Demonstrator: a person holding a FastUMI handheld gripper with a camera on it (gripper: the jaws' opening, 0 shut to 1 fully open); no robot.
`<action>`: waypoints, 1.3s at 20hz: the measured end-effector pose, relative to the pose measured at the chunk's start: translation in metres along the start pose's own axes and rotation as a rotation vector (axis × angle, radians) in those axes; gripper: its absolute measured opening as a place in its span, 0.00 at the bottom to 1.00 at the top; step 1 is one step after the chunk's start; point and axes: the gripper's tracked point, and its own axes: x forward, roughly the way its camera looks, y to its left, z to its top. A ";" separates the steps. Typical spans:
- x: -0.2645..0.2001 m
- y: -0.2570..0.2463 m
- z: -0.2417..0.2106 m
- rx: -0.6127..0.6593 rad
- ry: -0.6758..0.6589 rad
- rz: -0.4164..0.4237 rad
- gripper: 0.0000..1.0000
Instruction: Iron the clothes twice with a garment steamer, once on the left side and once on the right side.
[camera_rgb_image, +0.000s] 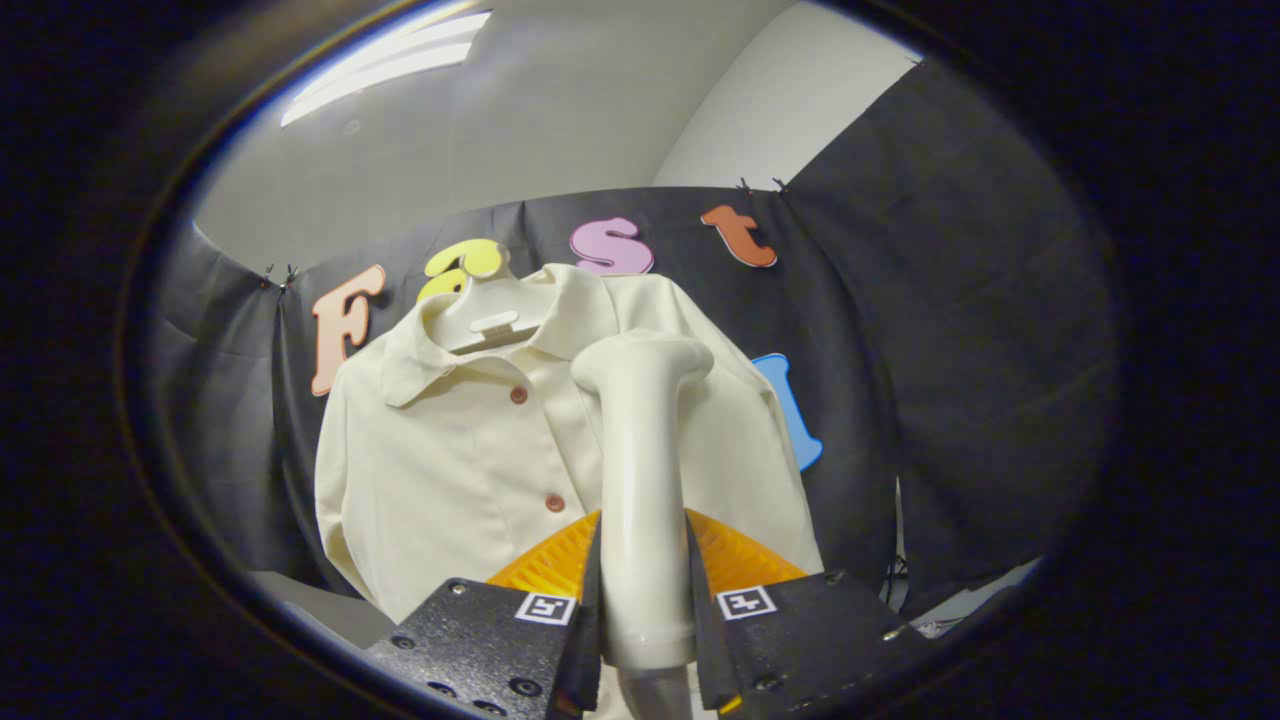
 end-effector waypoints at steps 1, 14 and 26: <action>-0.003 -0.005 -0.006 0.002 0.009 -0.006 0.37; -0.039 -0.039 -0.078 0.014 0.125 -0.037 0.37; -0.081 -0.075 -0.158 0.055 0.248 -0.071 0.37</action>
